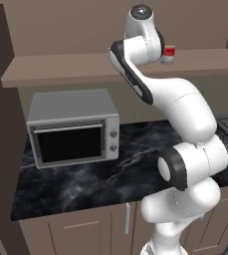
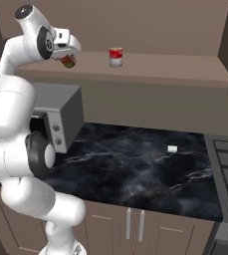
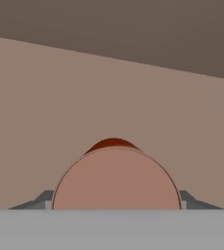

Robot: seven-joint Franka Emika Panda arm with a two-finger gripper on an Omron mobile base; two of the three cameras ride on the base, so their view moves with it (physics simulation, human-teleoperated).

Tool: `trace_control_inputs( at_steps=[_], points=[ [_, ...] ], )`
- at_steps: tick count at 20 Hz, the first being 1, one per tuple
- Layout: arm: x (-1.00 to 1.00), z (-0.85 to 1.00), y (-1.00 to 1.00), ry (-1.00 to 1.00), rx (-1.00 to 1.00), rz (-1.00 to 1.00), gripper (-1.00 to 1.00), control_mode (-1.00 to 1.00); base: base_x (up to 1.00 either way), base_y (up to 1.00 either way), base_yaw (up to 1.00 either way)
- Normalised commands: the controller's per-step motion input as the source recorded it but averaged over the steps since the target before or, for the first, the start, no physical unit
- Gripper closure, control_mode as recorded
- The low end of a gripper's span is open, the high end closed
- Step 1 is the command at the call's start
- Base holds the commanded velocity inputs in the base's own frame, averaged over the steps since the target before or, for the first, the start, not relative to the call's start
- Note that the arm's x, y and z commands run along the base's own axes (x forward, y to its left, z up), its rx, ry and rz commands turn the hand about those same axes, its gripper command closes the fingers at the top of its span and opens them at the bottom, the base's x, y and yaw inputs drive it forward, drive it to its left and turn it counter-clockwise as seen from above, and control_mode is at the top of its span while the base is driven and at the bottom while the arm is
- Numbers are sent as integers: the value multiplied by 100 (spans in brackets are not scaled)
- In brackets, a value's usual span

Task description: Restock the canned food cabinet by taking the new fresh canned food from the counter and placing it in the cabinet. Then, take the old canned food from the cabinet and place it on the counter.

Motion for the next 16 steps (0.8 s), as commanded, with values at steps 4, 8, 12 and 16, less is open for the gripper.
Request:
trace_control_inputs(
  at_steps=[4, 8, 12, 16],
  points=[
    [62, -12, -13, 0, 0, 2, 100, -100, 0, 0, 0],
    [59, -19, -16, 0, 0, 5, -100, -100, 0, 0, 0],
    [15, -3, -3, -5, 0, 4, -100, -100, 0, 0, 0],
    [14, -2, 0, -4, 0, 1, -100, -100, 0, 0, 0]
  ],
)
